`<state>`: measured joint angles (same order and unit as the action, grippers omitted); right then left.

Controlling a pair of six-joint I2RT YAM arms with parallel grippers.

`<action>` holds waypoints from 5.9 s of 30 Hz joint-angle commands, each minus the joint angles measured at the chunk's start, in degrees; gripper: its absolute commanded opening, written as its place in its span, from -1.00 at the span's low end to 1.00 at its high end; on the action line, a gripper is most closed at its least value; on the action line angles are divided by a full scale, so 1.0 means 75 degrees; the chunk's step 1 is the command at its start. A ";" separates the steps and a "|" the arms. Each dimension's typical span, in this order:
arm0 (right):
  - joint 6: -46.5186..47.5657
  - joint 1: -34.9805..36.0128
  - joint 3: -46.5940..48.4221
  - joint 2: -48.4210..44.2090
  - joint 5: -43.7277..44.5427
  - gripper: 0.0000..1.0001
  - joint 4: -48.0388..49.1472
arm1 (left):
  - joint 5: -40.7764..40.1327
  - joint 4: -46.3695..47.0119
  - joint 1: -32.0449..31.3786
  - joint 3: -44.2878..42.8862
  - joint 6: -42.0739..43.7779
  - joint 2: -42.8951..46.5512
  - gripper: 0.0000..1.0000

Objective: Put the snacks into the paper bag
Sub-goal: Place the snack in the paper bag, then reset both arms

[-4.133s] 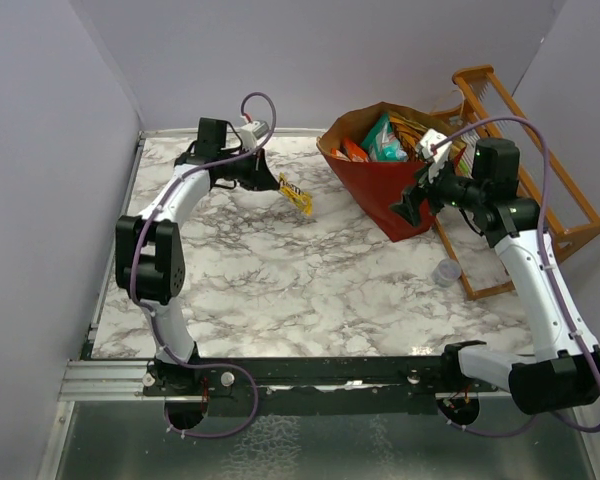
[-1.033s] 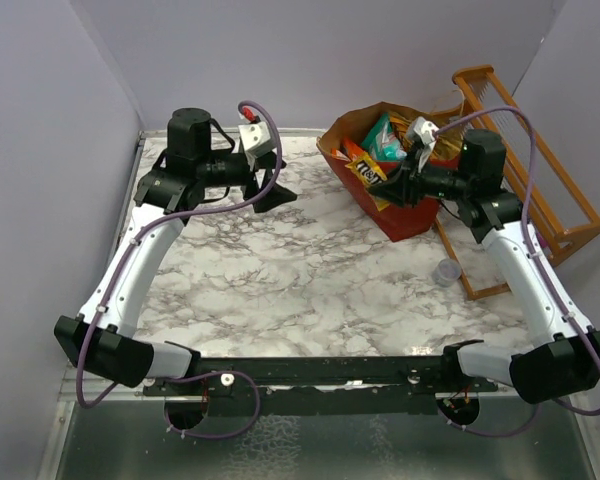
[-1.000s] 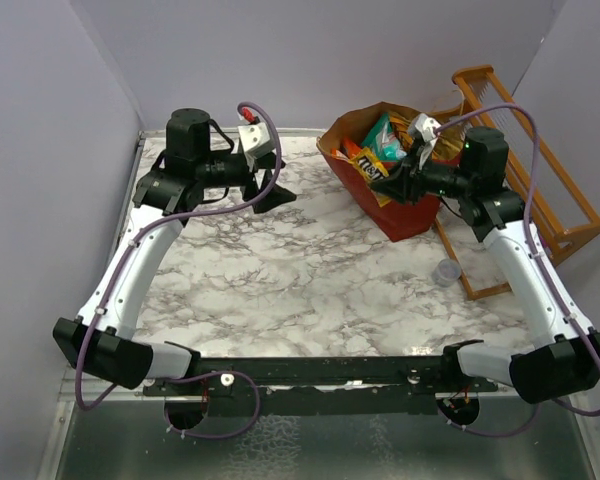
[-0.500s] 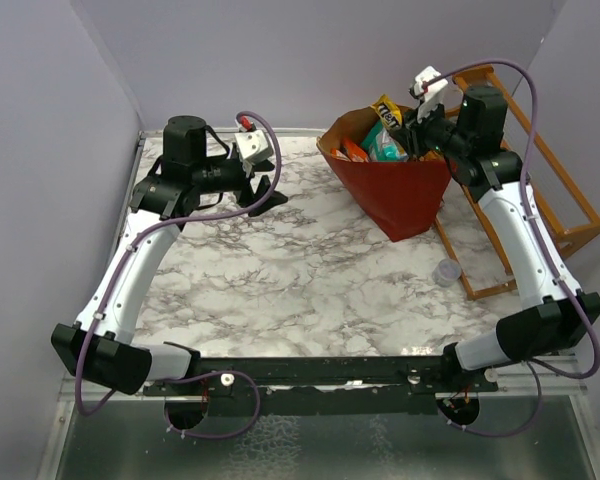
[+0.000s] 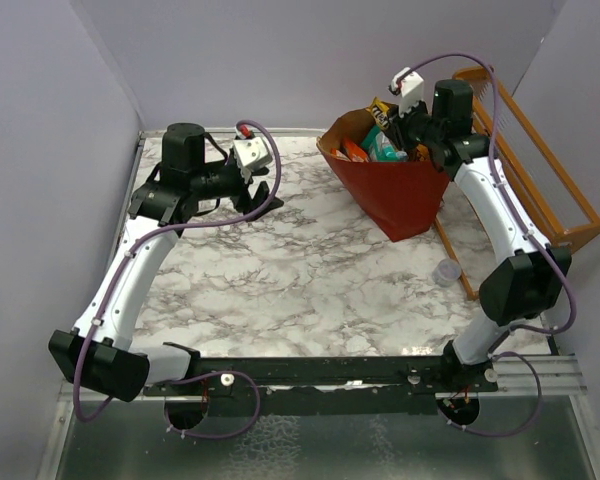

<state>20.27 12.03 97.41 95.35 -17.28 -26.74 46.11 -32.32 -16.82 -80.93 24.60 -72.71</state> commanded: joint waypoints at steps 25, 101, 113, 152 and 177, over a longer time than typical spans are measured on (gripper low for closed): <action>0.0332 -0.0009 0.0235 0.1130 0.0769 -0.40 -0.0160 | -0.0183 0.0008 0.0086 0.0409 0.0131 0.0284 0.56; -0.0771 -0.0012 -0.3629 -0.5221 0.2428 0.99 -0.1357 | -0.7047 0.4146 0.1293 0.3779 -0.2878 0.2820 0.99; -0.0858 -0.0233 -0.3964 -0.5990 0.2594 0.99 -0.1116 | -0.6973 0.3379 0.1309 0.3517 -0.2547 0.2960 0.99; -0.0769 -0.0670 -0.4715 -0.6624 0.1170 0.99 -0.0012 | -0.6513 0.2393 0.1773 0.3486 -0.2563 0.3378 0.98; -0.0816 -0.0667 -0.4317 -0.6407 0.0873 0.99 -0.0395 | -0.6125 0.2186 0.1833 0.3307 -0.2543 0.3179 0.98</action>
<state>14.76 7.38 62.98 47.24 -9.37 -29.52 -1.63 -15.97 -3.42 -55.24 5.67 -48.99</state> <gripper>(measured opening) 0.993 0.992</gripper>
